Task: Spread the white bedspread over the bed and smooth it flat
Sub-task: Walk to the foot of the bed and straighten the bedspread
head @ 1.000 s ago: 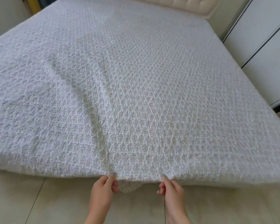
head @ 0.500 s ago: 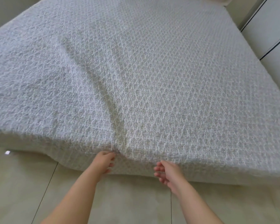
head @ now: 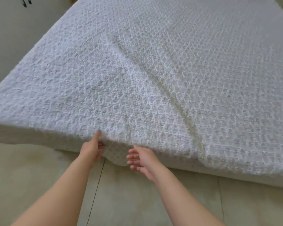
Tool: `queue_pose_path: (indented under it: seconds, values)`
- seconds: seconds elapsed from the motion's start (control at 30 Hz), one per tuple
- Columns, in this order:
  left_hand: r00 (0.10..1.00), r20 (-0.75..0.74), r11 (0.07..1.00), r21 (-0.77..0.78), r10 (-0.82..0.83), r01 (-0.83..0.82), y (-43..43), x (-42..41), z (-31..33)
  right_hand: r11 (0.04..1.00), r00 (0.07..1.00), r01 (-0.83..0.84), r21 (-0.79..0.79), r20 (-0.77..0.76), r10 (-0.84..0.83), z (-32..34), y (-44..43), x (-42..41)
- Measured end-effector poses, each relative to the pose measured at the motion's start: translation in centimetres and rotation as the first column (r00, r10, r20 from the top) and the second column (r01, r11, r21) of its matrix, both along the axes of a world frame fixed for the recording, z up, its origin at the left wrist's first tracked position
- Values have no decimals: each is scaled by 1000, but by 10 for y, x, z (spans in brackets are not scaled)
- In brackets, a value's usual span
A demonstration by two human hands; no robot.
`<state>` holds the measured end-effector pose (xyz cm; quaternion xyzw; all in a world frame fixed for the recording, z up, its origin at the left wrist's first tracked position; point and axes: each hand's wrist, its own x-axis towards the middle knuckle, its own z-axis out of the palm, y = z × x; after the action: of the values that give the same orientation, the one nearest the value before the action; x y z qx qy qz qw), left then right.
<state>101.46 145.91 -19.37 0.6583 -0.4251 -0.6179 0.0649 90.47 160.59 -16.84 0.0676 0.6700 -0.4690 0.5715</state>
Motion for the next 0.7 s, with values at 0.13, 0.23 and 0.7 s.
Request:
queue_pose_path:
  seconds: [0.13, 0.23, 0.7]
  values:
    - [995, 54, 994, -78, 79, -75, -80, 56, -9, 996, 993, 86, 17, 86, -87, -14, -78, 50]
    - [995, 77, 996, -68, 67, -62, -131, 99, -15, 987, 981, 145, 67, 118, -152, -23, -127, 91]
    - [988, 38, 983, -102, -149, 152, -237, 172, 1, 870, 882, 449, 202, 52, -468, 5, -219, 147]
